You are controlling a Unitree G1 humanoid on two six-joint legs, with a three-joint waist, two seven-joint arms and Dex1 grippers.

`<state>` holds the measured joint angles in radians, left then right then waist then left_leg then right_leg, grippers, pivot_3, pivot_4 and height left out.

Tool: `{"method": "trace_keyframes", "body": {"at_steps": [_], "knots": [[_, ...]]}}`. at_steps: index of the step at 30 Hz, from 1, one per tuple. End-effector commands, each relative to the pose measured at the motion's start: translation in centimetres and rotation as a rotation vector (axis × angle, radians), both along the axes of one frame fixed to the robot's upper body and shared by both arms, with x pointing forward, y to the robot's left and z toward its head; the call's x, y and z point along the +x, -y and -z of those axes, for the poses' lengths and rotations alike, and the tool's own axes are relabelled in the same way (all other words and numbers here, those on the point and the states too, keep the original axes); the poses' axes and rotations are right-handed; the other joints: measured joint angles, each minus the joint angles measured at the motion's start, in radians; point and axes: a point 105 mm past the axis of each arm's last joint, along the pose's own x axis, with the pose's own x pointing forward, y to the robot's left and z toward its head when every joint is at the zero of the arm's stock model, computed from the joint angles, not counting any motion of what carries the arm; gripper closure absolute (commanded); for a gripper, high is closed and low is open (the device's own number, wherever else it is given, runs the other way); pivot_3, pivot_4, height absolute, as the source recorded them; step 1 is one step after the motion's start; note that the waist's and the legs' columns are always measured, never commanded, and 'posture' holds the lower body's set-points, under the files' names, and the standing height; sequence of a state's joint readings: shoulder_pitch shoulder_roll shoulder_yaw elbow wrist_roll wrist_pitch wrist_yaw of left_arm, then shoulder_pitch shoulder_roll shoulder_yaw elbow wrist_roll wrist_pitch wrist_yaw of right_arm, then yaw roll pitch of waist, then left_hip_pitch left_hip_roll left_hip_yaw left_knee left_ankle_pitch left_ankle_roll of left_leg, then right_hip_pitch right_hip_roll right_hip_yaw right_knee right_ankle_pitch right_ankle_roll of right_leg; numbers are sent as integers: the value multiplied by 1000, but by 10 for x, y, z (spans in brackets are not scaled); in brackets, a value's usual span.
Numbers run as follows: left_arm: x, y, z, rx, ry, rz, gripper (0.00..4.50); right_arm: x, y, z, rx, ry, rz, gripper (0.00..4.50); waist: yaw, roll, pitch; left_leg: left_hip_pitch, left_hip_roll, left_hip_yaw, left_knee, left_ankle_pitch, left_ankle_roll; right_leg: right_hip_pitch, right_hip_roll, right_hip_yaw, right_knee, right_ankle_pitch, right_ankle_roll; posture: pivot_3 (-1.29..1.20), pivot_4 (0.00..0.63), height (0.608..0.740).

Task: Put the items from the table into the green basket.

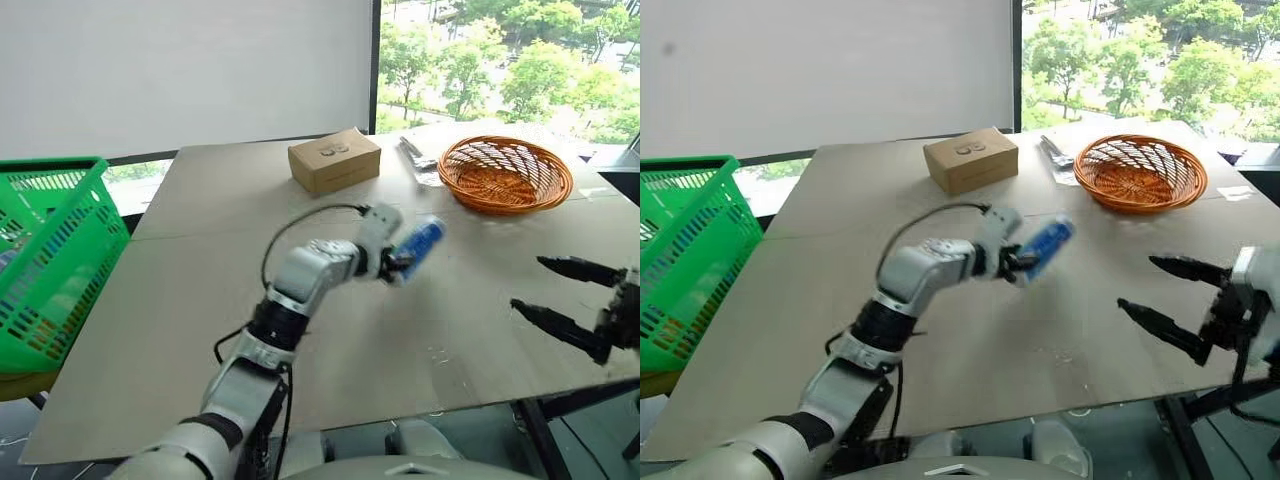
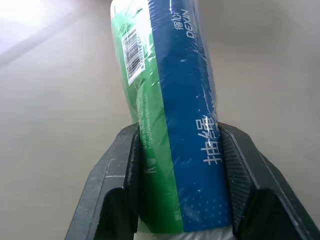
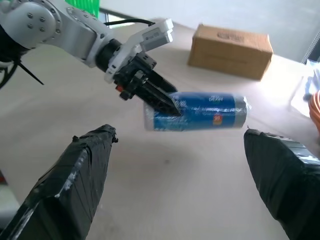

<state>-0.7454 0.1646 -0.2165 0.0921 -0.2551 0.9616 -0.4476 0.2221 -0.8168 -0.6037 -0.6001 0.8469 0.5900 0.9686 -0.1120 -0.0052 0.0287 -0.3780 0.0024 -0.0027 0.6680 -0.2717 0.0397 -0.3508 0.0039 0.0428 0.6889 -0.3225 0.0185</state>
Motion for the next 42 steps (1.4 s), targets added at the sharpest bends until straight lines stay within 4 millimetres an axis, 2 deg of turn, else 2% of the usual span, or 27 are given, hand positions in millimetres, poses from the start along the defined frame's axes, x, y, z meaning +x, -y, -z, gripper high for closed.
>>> {"method": "trace_keyframes", "body": {"at_steps": [1, 3, 5, 7, 9, 10, 13, 15, 19, 25, 30, 32, 35, 36, 37, 40, 42], "knots": [[42, -67, -79, -57, 266, -233, 2894, 17, -29, -23, 50, 75, -109, 0, 12, 0, 1, 0, 0, 0, 0, 0, 0, -4, 0, 1, 2, 2, -3, -58, 0, 740], [55, -112, -98, -31, 330, -356, 2894, 30, -44, -30, 61, 92, -123, 0, 26, -3, 2, -3, -1, 0, 1, 0, 0, -10, 0, 2, 5, 2, -4, -28, 0, 740], [64, -170, -117, 34, 406, -515, 2894, 41, -64, -43, 98, 145, -170, 0, 39, -4, 3, -5, -1, 0, 0, 0, -1, -14, -1, 2, 4, 2, -4, -9, 0, 740], [63, -223, -134, 85, 458, -643, 2894, 47, -84, -59, 147, 186, -221, 0, 49, -5, 3, -10, -1, 0, -1, 1, -2, -20, -1, 4, 6, 2, -4, 28, 0, 740], [57, -261, -144, 123, 488, -736, 2894, 48, -96, -68, 175, 206, -263, 0, 70, -7, 5, -21, -1, -1, 1, 3, -5, -31, -2, 3, 8, 3, -5, 61, 0, 740], [53, -282, -148, 149, 499, -782, 2894, 49, -101, -71, 179, 210, -279, 0, 81, -10, 6, -22, -1, -1, 1, 3, -5, -32, -3, 2, 7, 3, -5, 82, 0, 740], [41, -328, -156, 150, 500, -891, 2894, 56, -113, -75, 180, 213, -292, 0, 127, -19, 2, -27, -3, -2, 1, 3, -6, -37, -7, 0, 7, 3, -5, 144, 0, 740], [34, -355, -164, 160, 522, -965, 2894, 60, -119, -78, 204, 224, -298, 0, 158, -23, 1, -39, -6, -7, 4, 3, -6, -46, -9, -4, 7, 3, -5, 144, 0, 740], [13, -400, -177, 222, 559, -1102, 2894, 62, -128, -79, 207, 241, -337, 0, 198, -26, 0, -39, -12, -9, 4, 3, -5, -46, -16, -9, 8, 3, -5, 147, 0, 740], [-7, -435, -151, 282, 501, -1219, 2894, 60, -128, -75, 193, 254, -330, 0, 220, -28, -1, -39, -16, -16, 4, 4, -5, -44, -21, -17, 9, 3, -4, 132, 0, 740], [-12, -444, -138, 320, 468, -1275, 2894, 59, -125, -71, 186, 254, -310, 0, 211, -32, -4, -39, -16, -20, 4, 5, -6, -44, -21, -21, 11, 3, -5, 110, 0, 740], [-15, -448, -137, 364, 470, -1300, 1961, 59, -123, -70, 187, 255, -301, 0, 206, -33, -4, -39, -16, -19, 4, 5, -7, -44, -21, -21, 12, 3, -5, 110, 0, 740], [-15, -449, -136, 354, 474, -1321, 844, 60, -120, -68, 178, 254, -285, 0, 200, -34, -5, -39, -16, -19, 4, 5, -7, -44, -21, -21, 13, 3, -5, 104, 0, 740], [-14, -448, -137, 348, 476, -1322, 282, 60, -119, -67, 177, 253, -280, 0, 196, -34, -5, -39, -16, -19, 4, 5, -7, -44, -21, -21, 14, 3, -5, 98, 0, 740], [-13, -447, -138, 336, 479, -1323, 40, 60, -118, -67, 175, 254, -276, 0, 189, -34, -5, -39, -16, -19, 4, 5, -7, -44, -21, -21, 15, 3, -5, 98, 0, 740], [-12, -445, -140, 320, 496, -1314, 40, 60, -116, -66, 177, 254, -264, 0, 179, -34, -5, -38, -16, -19, 4, 5, -7, -44, -21, -21, 17, 3, -5, 96, 0, 740], [1, -426, -145, 262, 540, -1193, 40, 60, -112, -64, 177, 250, -252, 0, 177, -34, -5, -37, -16, -19, 5, 5, -7, -45, -21, -21, 19, 3, -5, 95, 0, 740]]}}
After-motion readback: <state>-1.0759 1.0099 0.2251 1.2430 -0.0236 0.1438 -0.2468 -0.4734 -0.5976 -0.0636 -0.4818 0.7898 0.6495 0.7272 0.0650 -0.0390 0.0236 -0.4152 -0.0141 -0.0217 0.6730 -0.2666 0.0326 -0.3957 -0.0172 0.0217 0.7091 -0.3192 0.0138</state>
